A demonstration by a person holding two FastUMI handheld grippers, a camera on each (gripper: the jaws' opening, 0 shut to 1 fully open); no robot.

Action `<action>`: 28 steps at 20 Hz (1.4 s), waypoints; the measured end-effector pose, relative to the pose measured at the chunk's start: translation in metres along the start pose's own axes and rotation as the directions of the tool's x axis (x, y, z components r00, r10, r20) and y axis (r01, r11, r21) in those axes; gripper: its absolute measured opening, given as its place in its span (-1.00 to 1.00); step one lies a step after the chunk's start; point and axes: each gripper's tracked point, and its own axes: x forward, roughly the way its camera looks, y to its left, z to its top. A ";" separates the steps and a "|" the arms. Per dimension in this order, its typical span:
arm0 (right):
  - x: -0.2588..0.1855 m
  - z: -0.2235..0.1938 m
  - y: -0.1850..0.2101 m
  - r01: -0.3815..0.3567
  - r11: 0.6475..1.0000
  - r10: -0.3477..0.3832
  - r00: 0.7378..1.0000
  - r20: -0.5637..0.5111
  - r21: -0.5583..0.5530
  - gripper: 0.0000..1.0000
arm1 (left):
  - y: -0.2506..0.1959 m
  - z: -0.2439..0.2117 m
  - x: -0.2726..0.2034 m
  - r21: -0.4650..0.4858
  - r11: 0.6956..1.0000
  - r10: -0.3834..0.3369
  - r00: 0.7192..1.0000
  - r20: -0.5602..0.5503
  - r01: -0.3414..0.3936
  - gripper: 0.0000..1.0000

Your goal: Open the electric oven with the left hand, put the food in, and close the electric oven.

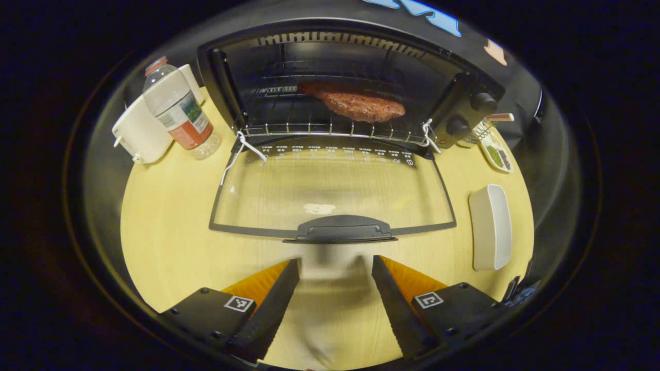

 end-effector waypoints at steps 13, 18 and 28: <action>-0.001 -0.001 0.002 0.014 1.000 -0.014 1.000 -0.015 0.023 0.95 | 0.000 0.010 0.021 0.052 0.999 0.018 0.999 -0.032 -0.017 0.94; -0.005 0.003 0.006 0.006 1.000 -0.006 1.000 -0.009 0.007 0.95 | -0.001 0.013 0.007 0.065 0.998 0.012 1.000 0.004 -0.012 0.93; -0.012 0.011 0.023 -0.036 0.999 0.036 0.999 0.021 -0.018 0.95 | -0.005 0.027 -0.036 0.039 0.999 -0.013 0.992 0.129 0.008 0.94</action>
